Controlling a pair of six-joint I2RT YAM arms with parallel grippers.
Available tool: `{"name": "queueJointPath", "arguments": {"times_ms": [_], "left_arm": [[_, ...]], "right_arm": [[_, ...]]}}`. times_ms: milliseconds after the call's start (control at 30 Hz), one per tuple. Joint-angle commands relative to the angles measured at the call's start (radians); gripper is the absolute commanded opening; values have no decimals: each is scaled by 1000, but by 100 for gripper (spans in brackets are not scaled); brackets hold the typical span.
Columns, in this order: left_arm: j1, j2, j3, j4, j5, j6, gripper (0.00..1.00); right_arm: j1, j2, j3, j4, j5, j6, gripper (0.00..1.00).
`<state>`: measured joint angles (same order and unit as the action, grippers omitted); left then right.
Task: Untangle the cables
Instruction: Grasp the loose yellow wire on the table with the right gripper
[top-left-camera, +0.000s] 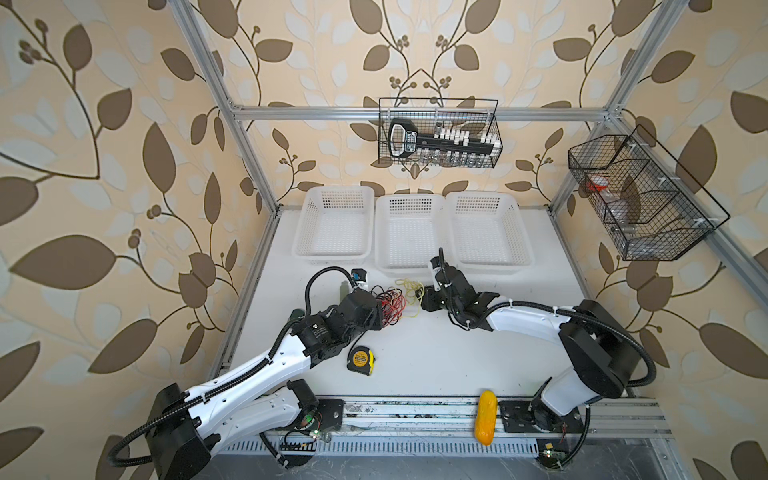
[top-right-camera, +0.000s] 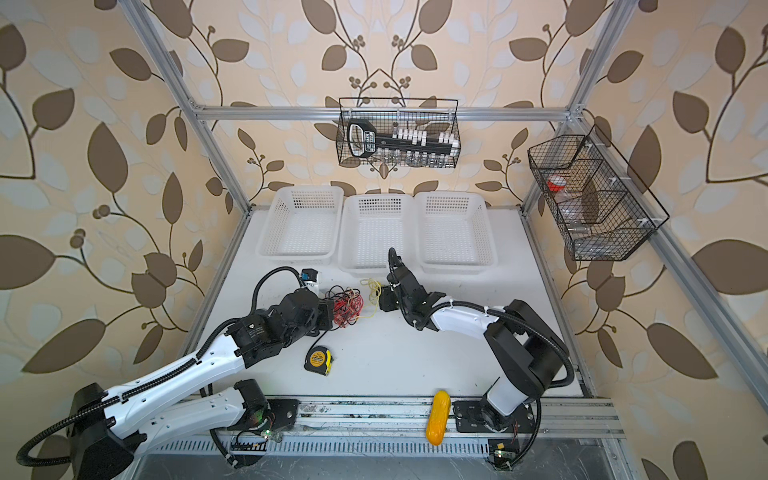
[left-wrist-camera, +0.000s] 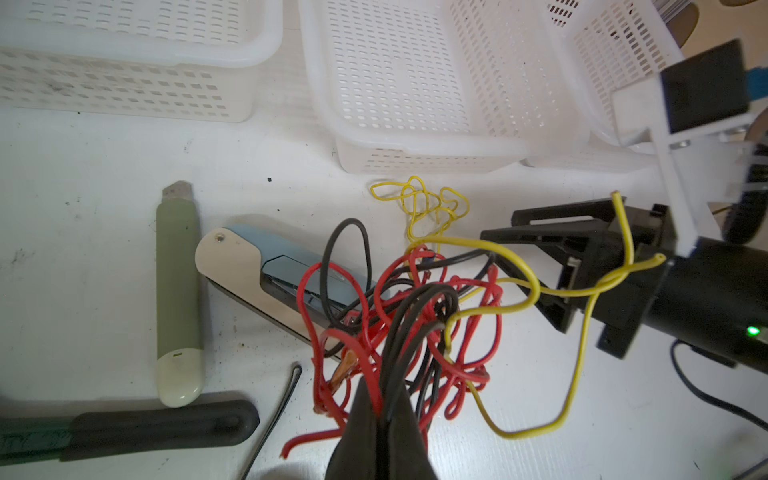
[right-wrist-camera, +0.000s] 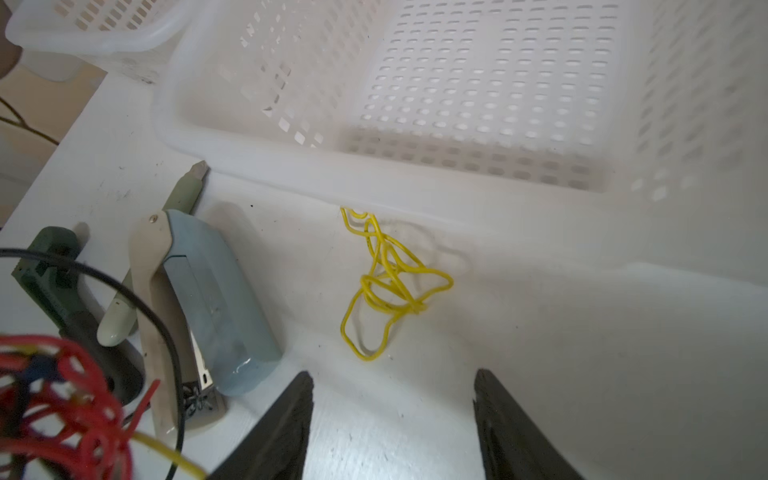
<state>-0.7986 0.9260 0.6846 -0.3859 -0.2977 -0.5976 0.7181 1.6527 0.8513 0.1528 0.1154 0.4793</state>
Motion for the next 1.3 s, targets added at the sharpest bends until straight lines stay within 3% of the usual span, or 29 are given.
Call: {"name": "queueJointPath", "arguments": {"times_ms": [0, 167, 333, 600, 767, 1033, 1267], "left_arm": [[2, -38, -2, 8, -50, 3, 0], [2, -45, -11, 12, -52, -6, 0], [2, -35, -11, 20, -48, -7, 0], [2, -19, -20, 41, -39, -13, 0], [2, -22, -23, 42, -37, -14, 0], [2, -21, -34, 60, -28, -17, 0], [2, -9, -29, 78, 0, -10, 0]], "right_arm": [[3, 65, 56, 83, -16, 9, 62], [3, 141, 93, 127, 15, 3, 62], [3, 193, 126, 114, 43, -2, 52], [6, 185, 93, 88, 79, 2, 16], [7, 110, 16, 88, 64, -5, 0], [14, -133, -142, 53, 49, -12, 0], [0, -404, -155, -117, 208, -27, 0]]}}
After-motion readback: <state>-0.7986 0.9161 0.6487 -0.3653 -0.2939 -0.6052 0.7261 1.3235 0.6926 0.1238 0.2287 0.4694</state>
